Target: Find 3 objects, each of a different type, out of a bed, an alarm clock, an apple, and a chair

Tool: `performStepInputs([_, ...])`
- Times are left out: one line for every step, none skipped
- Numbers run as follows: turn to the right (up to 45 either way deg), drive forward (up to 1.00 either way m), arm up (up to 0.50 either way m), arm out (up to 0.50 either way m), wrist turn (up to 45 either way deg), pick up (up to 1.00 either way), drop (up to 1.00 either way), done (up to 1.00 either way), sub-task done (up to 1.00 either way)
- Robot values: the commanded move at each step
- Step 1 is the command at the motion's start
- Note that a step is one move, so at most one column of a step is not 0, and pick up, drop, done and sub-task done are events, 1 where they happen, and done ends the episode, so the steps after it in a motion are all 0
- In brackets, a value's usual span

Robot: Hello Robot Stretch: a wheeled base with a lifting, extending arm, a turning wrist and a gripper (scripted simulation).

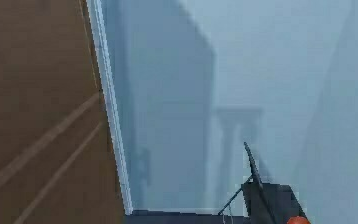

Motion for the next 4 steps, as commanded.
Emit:
performStepInputs([-45.0, 0.0, 0.0, 0.0, 0.0, 0.0, 0.0, 0.0, 0.0])
performStepInputs([-45.0, 0.0, 0.0, 0.0, 0.0, 0.0, 0.0, 0.0, 0.0])
performStepInputs([-33.0, 0.0, 0.0, 0.0, 0.0, 0.0, 0.0, 0.0, 0.0])
performStepInputs([0.0, 0.45, 0.0, 0.0, 0.0, 0.0, 0.0, 0.0, 0.0])
